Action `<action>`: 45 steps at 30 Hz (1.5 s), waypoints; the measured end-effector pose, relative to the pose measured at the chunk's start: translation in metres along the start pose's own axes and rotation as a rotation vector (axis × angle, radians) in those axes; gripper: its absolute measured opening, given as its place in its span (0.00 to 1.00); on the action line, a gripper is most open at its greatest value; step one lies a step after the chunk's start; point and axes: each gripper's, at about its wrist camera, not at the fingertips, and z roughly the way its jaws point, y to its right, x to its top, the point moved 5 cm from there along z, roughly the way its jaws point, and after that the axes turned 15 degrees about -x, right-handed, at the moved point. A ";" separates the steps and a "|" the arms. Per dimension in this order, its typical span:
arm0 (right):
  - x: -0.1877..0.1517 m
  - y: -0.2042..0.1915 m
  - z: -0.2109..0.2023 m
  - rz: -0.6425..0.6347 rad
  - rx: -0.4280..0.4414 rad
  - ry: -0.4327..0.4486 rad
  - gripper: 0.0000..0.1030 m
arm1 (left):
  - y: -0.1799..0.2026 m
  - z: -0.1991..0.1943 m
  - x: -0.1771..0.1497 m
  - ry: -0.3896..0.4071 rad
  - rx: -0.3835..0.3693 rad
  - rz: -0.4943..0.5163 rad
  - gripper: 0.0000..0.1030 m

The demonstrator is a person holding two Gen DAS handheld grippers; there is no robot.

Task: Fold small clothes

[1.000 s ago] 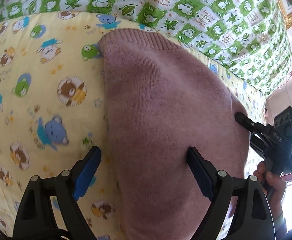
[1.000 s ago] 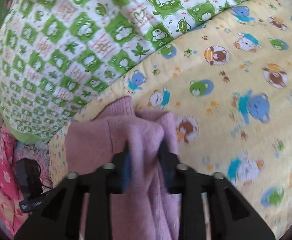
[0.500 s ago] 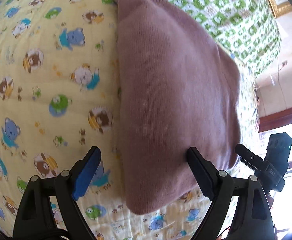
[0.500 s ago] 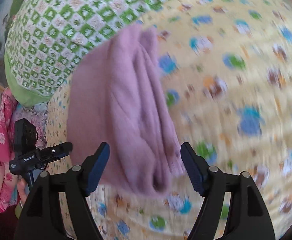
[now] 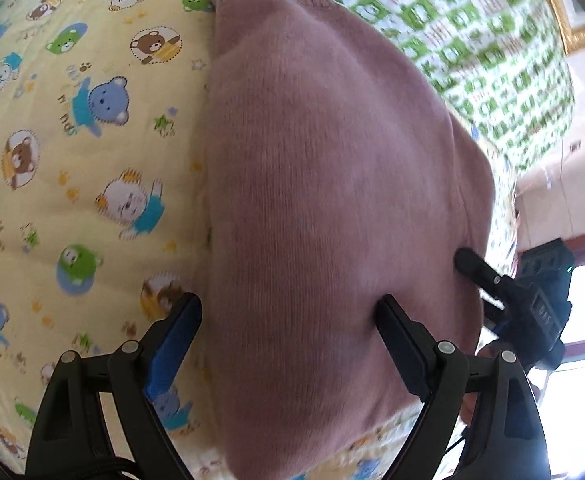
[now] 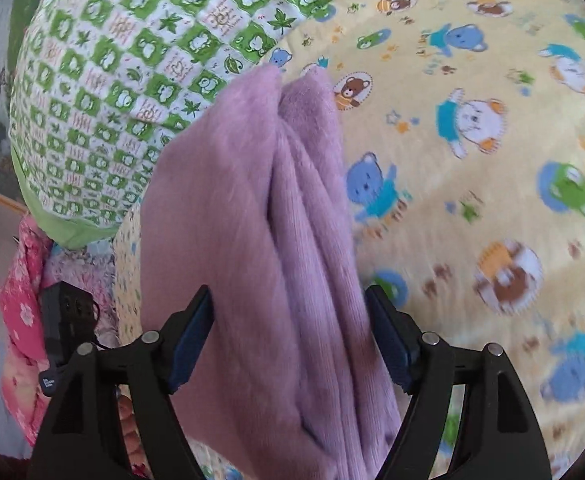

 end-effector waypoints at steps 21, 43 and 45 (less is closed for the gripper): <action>-0.035 -0.079 -0.038 -0.100 0.180 0.034 0.29 | 0.029 -0.075 -0.007 0.152 -0.037 0.090 0.39; -0.143 -0.206 0.026 -0.338 0.250 -0.144 0.28 | -0.097 -0.237 -0.109 0.297 0.092 -0.022 0.38; -0.146 -0.199 0.033 -0.338 0.219 -0.156 0.28 | -0.107 -0.231 -0.116 0.274 0.105 -0.025 0.37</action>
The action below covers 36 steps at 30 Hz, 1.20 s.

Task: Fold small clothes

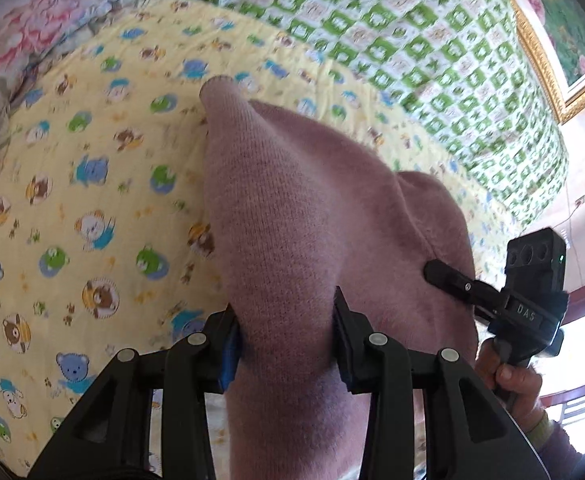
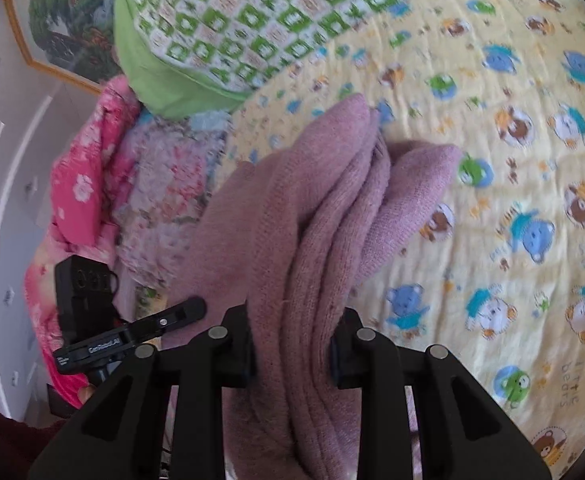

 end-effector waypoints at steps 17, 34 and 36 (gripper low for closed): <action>-0.012 0.037 0.020 0.026 -0.119 -0.051 0.53 | -0.037 0.021 -0.021 -0.037 0.001 -0.022 0.66; -0.083 0.023 -0.066 -0.025 -0.223 0.044 0.55 | -0.025 -0.031 -0.074 -0.077 0.088 0.009 0.70; -0.091 0.025 -0.060 -0.015 -0.241 0.026 0.55 | -0.031 -0.028 -0.085 -0.103 0.095 0.002 0.70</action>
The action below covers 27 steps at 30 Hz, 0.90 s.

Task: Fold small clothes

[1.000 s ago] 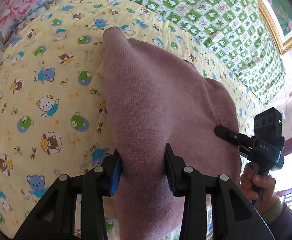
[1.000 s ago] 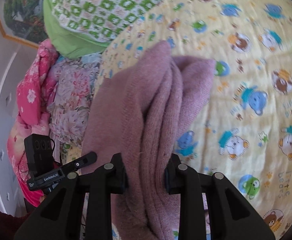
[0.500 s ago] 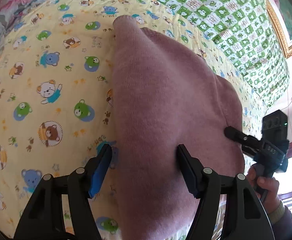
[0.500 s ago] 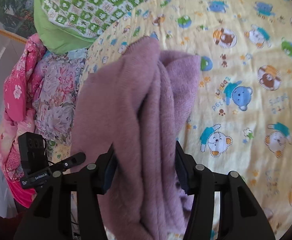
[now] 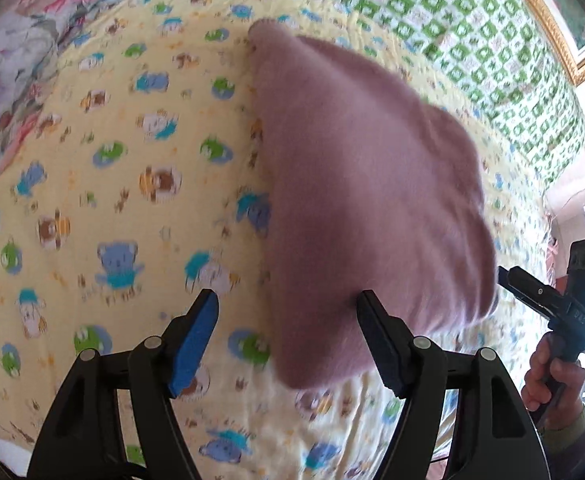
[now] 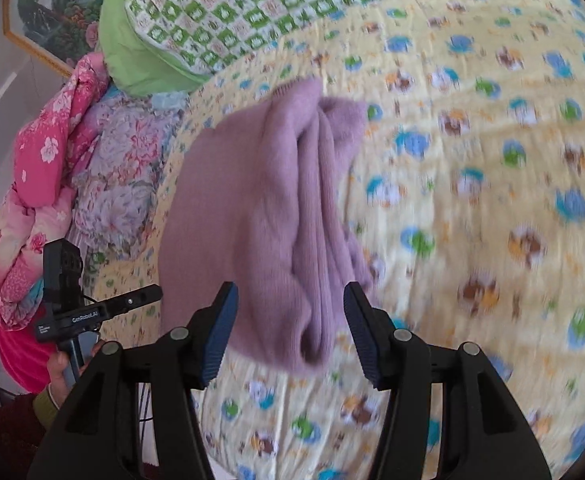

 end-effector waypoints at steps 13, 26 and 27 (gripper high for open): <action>0.015 -0.019 -0.011 -0.071 0.001 0.068 0.06 | -0.003 0.016 -0.004 -0.027 0.009 -0.015 0.70; -0.009 0.026 0.042 -0.060 -0.141 -0.052 0.23 | 0.001 0.040 -0.019 -0.087 0.050 0.024 0.73; -0.006 0.025 0.035 -0.057 -0.154 -0.043 0.29 | 0.001 0.040 -0.019 -0.086 0.050 0.024 0.73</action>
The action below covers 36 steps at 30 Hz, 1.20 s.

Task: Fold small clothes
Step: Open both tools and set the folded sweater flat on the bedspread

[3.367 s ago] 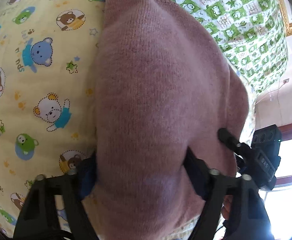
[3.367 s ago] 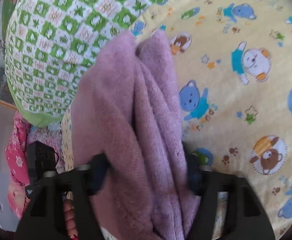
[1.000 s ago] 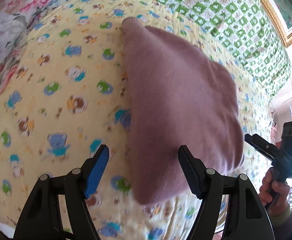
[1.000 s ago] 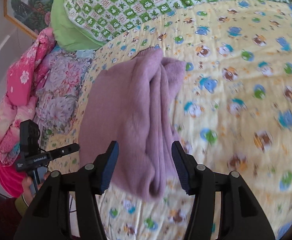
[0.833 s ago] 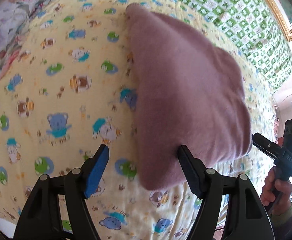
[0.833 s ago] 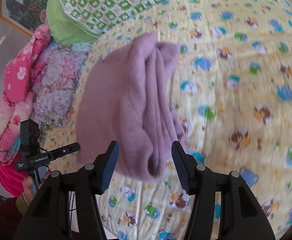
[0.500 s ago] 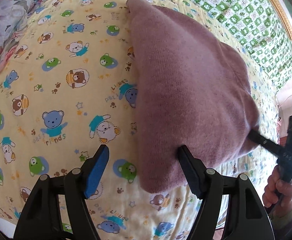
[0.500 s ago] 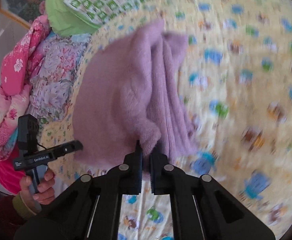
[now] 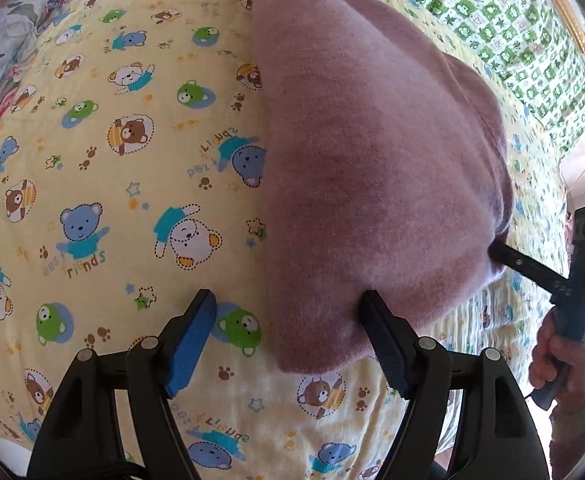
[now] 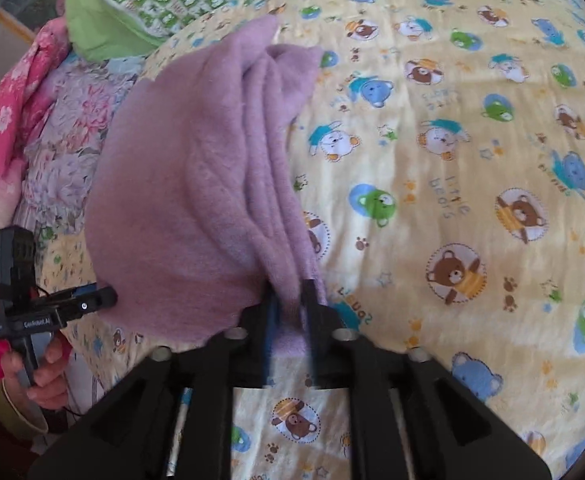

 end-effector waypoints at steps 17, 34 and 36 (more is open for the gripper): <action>0.102 -0.013 0.045 0.070 -0.035 0.014 0.60 | 0.011 0.011 0.000 -0.017 0.038 0.011 0.76; 0.026 -0.053 -0.064 -0.044 0.044 0.221 0.60 | 0.056 -0.042 0.001 0.115 0.085 0.154 0.75; 0.013 -0.060 -0.066 -0.066 0.042 0.229 0.60 | 0.054 -0.049 -0.001 0.142 0.108 0.157 0.75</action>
